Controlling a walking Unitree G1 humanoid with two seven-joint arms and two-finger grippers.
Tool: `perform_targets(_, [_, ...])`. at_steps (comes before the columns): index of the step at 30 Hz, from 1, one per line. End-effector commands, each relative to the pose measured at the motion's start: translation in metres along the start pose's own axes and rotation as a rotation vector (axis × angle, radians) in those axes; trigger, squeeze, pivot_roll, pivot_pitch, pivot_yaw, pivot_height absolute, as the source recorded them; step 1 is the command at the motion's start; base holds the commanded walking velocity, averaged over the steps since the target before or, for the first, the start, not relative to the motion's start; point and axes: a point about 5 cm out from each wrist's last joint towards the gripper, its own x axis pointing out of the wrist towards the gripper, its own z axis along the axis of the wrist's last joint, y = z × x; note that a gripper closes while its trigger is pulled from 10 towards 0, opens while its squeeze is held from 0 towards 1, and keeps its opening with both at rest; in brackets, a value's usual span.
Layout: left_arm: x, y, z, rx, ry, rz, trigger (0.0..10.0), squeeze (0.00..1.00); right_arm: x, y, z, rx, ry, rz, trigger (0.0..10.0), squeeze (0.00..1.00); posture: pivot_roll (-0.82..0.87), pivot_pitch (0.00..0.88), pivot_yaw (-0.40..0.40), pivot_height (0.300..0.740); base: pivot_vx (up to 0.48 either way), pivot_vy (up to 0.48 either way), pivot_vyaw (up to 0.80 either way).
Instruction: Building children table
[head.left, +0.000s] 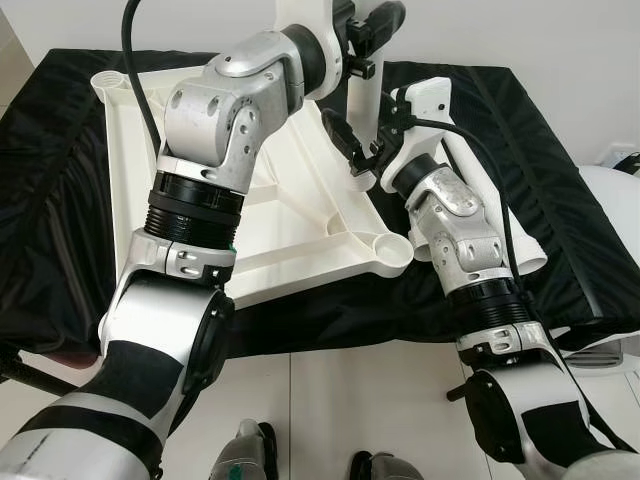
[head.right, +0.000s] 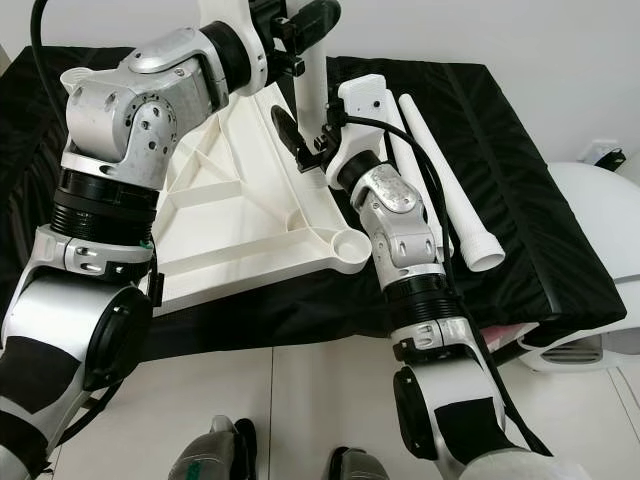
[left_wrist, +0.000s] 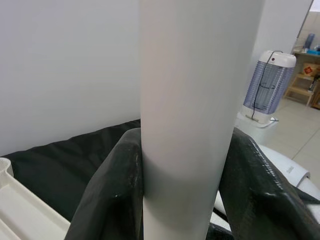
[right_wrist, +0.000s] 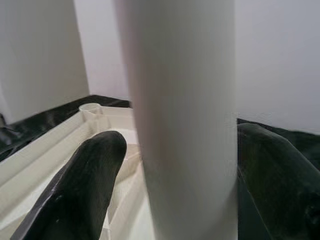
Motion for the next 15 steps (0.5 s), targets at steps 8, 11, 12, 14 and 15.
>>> perform_targets(8, [0.001,-0.015,0.001,0.034,-0.014,-0.067,10.0,0.0,0.006,-0.007,0.006,0.011,0.014,-0.039,10.0,0.0,0.03,0.113,-0.026,0.74,0.0,0.0,0.0])
perform_targets(11, [0.002,-0.016,0.0,0.037,-0.012,-0.069,10.0,0.0,0.007,-0.007,0.008,0.008,0.009,-0.035,10.0,0.0,0.03,0.112,-0.028,0.74,0.0,0.0,0.0])
perform_targets(12, [0.002,-0.016,0.0,0.038,-0.012,-0.07,10.0,0.0,0.007,-0.006,0.01,0.007,0.007,-0.034,10.0,0.0,0.03,0.112,-0.028,0.74,0.0,0.0,0.0])
perform_targets(14, [0.002,-0.016,-0.001,0.038,-0.011,-0.07,10.0,0.0,0.007,-0.005,0.011,0.007,0.005,-0.03,10.0,0.0,0.03,0.112,-0.029,0.74,0.0,0.0,0.0])
perform_targets(15, [0.002,-0.017,-0.002,0.044,-0.009,-0.07,10.0,0.0,0.007,-0.003,0.012,0.002,0.009,-0.02,10.0,0.0,0.03,0.111,-0.03,0.74,0.0,0.0,0.0])
